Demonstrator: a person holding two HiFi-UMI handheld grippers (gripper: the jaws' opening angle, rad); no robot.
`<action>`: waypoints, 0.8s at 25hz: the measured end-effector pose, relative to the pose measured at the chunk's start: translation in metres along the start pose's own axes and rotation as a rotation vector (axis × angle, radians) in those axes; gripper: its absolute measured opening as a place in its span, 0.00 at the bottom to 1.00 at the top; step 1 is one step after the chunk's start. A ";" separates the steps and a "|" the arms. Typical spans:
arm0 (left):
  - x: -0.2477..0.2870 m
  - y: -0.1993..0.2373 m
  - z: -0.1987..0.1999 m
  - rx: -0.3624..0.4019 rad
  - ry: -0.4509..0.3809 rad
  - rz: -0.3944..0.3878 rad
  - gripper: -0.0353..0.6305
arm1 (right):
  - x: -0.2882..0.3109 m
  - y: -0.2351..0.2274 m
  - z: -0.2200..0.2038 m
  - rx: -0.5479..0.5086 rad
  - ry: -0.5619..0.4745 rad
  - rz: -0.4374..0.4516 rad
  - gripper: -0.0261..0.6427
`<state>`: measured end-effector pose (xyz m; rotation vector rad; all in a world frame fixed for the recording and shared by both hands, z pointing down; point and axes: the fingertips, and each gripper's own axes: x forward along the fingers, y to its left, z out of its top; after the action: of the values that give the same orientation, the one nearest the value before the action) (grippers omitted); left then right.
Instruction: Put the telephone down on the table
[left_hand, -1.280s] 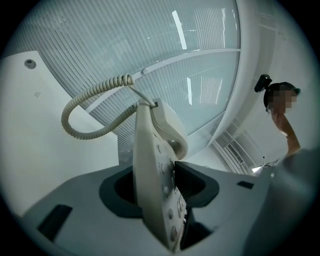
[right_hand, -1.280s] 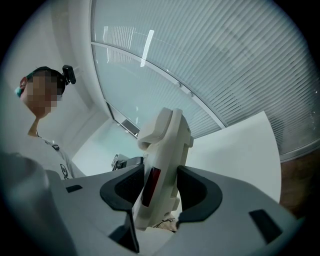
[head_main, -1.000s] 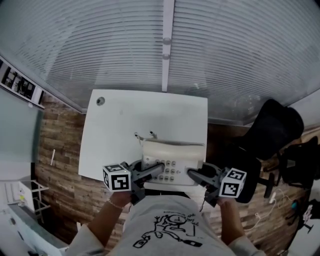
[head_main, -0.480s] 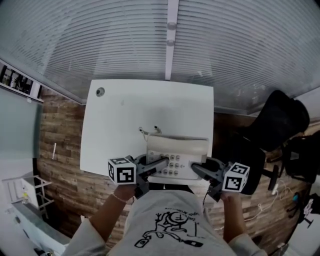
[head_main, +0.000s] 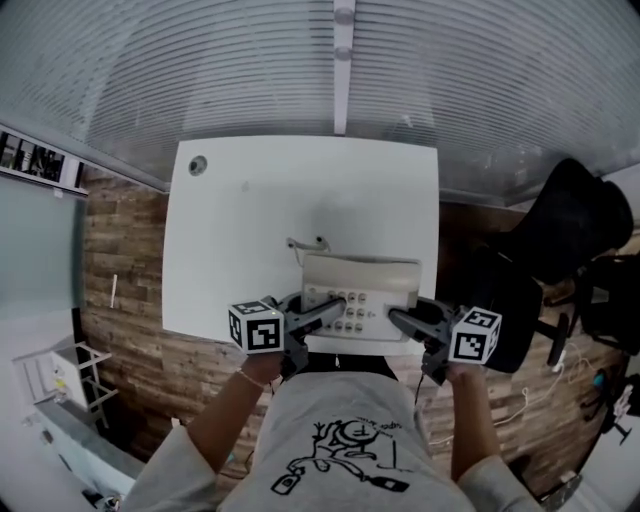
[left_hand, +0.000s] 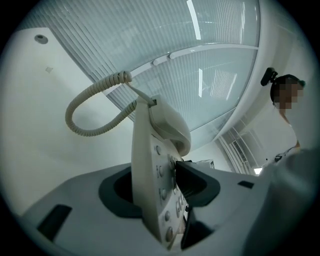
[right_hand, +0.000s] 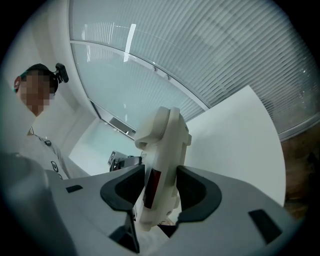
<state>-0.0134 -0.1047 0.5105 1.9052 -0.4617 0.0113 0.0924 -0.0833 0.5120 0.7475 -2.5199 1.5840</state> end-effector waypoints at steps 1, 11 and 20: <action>0.001 0.004 -0.002 -0.003 0.001 0.002 0.35 | 0.001 -0.004 -0.002 0.003 0.002 -0.001 0.36; 0.009 0.036 -0.015 -0.034 0.003 0.019 0.36 | 0.013 -0.033 -0.016 0.020 0.014 -0.004 0.36; 0.015 0.066 -0.029 -0.075 0.008 0.028 0.36 | 0.024 -0.058 -0.030 0.041 0.047 -0.013 0.36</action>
<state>-0.0145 -0.1031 0.5840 1.8242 -0.4769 0.0203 0.0912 -0.0861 0.5811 0.7214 -2.4521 1.6346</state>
